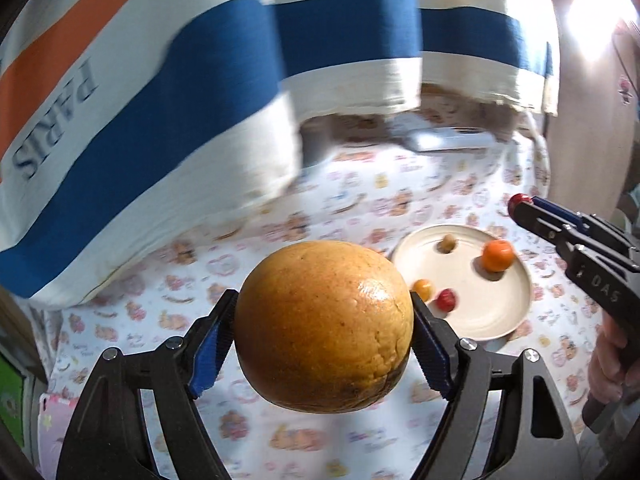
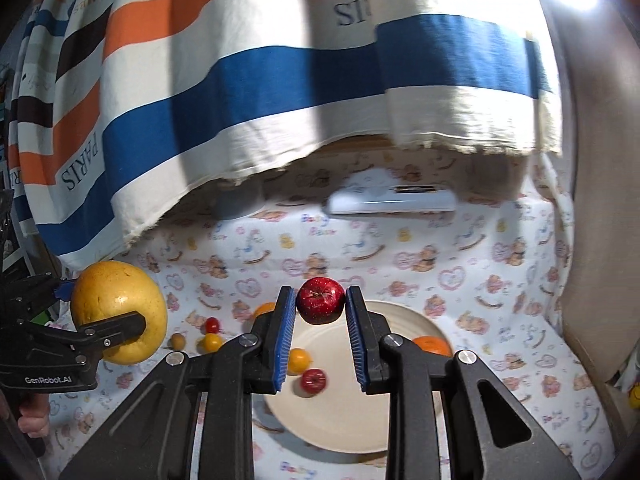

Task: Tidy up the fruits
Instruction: 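Carry the grapefruit and the red fruit over the white plate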

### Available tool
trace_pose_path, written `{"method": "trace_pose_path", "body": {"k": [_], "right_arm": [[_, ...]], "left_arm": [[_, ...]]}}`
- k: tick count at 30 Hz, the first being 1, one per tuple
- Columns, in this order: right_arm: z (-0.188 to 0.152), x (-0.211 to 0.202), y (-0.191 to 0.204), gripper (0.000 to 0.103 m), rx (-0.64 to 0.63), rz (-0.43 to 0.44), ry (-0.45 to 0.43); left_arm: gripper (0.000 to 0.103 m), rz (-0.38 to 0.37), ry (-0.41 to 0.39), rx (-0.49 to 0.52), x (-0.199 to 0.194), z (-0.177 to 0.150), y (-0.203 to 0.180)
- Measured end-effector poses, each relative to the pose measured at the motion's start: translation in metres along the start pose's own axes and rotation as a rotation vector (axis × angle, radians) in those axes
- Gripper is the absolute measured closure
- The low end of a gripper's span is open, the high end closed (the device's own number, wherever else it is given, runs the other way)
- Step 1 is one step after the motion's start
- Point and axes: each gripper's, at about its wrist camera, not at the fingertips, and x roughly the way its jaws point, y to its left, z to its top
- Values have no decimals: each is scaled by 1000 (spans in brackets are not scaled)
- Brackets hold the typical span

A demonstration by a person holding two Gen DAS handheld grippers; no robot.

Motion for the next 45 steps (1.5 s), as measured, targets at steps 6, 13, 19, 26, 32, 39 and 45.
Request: {"method": "trace_pose_path", "body": {"k": [6, 13, 19, 26, 32, 39, 45], "right_arm": [[-5, 0, -37, 76, 65, -23, -5], [-6, 11, -54, 76, 71, -71, 3], [-11, 27, -77, 76, 114, -117, 59], [-22, 48, -100, 76, 175, -159, 131], [-24, 53, -110, 76, 218, -149, 150], [-24, 54, -105, 76, 212, -136, 158], [-26, 54, -99, 76, 191, -149, 171]], "left_arm": [[24, -64, -2, 19, 7, 15, -37], [24, -132, -8, 19, 31, 27, -70], [24, -167, 11, -44, 75, 38, -84], [24, -130, 64, -8, 121, 46, -104], [24, -146, 115, -28, 143, 46, -111], [24, -117, 142, -3, 157, 42, -121], [23, -100, 165, 11, 162, 41, -129]]}}
